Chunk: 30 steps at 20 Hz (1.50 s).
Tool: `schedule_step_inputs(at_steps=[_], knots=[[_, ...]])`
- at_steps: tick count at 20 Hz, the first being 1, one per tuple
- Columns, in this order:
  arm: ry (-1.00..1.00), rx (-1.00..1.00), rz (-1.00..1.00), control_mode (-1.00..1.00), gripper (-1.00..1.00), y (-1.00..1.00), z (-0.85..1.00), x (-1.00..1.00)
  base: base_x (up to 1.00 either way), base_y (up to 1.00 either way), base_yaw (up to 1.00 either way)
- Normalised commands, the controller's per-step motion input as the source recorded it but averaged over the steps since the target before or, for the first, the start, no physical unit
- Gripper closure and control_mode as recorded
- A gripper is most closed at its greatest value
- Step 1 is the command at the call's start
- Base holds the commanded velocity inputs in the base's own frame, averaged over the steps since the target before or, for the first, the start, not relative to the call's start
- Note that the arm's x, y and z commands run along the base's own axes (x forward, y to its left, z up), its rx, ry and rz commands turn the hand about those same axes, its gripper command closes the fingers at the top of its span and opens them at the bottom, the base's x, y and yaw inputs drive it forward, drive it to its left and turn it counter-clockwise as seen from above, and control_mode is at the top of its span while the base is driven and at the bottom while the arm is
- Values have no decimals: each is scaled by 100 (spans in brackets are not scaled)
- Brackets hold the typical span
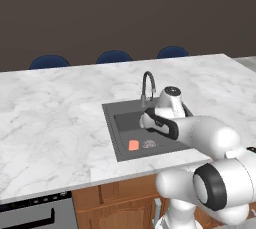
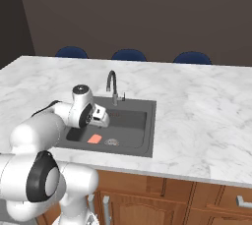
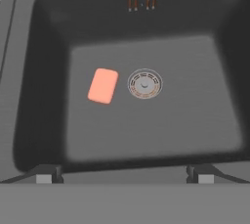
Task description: Pick up the bar soap and bar soap from the sink, and place them back in the cabinet, and close the cabinet doors.
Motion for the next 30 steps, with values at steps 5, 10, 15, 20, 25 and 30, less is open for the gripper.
schedule_step_inputs(at_steps=[5, 10, 15, 20, 25, 30], knots=[[0, 0, 0, -100, -100, 10, -18, 13, 0, 0, 0], [0, 0, 0, -100, -100, 9, -15, 11, 0, 0, 0], [0, 0, 0, -100, -100, 6, -15, 11, 0, 0, 0], [2, 0, 0, -100, -100, 6, -12, 16, 0, 0, 0], [3, 0, 0, -100, -100, 7, -11, 21, 0, 0, 0], [5, 0, 0, -100, -100, 7, -11, 20, 0, 0, 0]])
